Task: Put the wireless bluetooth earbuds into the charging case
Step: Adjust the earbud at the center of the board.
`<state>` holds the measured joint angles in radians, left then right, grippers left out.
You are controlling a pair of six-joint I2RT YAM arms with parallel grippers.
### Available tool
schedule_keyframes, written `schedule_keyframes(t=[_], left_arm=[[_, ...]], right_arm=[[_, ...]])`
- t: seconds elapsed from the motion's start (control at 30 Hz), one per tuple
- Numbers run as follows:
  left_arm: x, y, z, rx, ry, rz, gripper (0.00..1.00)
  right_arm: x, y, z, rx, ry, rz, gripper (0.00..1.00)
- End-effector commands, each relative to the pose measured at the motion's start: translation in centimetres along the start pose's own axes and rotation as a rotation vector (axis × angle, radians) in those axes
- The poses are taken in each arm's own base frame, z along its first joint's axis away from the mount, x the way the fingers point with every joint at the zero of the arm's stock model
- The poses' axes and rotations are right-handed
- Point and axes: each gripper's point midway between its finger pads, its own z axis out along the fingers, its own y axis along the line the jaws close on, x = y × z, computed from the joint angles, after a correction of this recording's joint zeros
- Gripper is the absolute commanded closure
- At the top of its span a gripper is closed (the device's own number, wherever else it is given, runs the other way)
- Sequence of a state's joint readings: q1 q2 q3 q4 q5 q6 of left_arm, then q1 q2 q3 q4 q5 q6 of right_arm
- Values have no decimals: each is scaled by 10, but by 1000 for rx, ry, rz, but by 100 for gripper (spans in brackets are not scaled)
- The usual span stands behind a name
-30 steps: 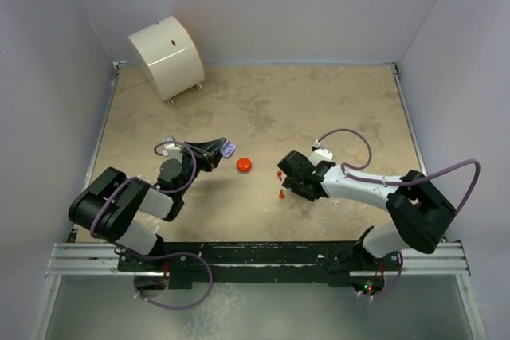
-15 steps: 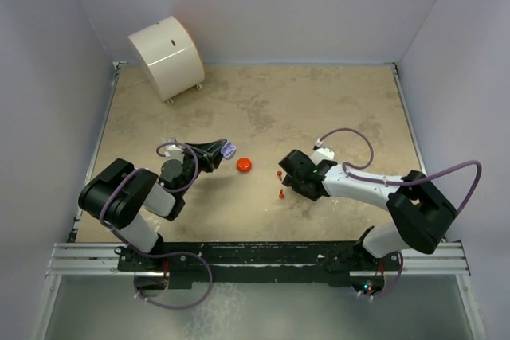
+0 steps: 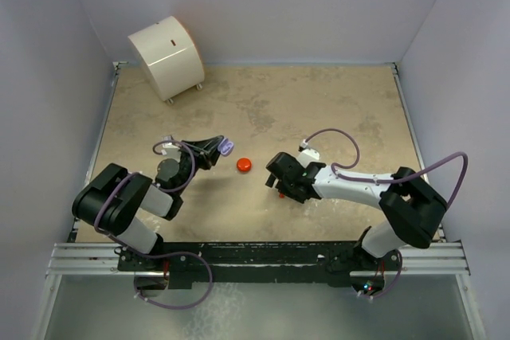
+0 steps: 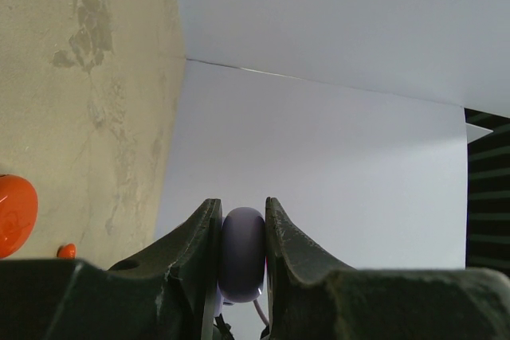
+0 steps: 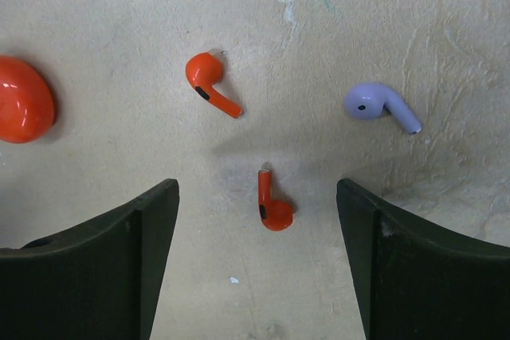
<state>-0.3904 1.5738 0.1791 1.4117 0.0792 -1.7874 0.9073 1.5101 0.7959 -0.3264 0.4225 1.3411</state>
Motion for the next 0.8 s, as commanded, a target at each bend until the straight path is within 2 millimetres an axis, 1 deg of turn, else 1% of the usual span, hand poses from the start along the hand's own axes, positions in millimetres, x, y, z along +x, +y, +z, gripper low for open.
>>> schedule_keyframes(t=[0.0, 0.33, 0.77], left_arm=[[-1, -20, -1, 64, 8, 26, 100], [-8, -26, -2, 77, 2, 22, 100], [-14, -29, -2, 82, -2, 18, 100]], right_arm=[[-10, -1, -3, -17, -15, 57, 18], [-29, -19, 0, 16, -49, 78, 16], [-47, -26, 8, 48, -76, 86, 16]])
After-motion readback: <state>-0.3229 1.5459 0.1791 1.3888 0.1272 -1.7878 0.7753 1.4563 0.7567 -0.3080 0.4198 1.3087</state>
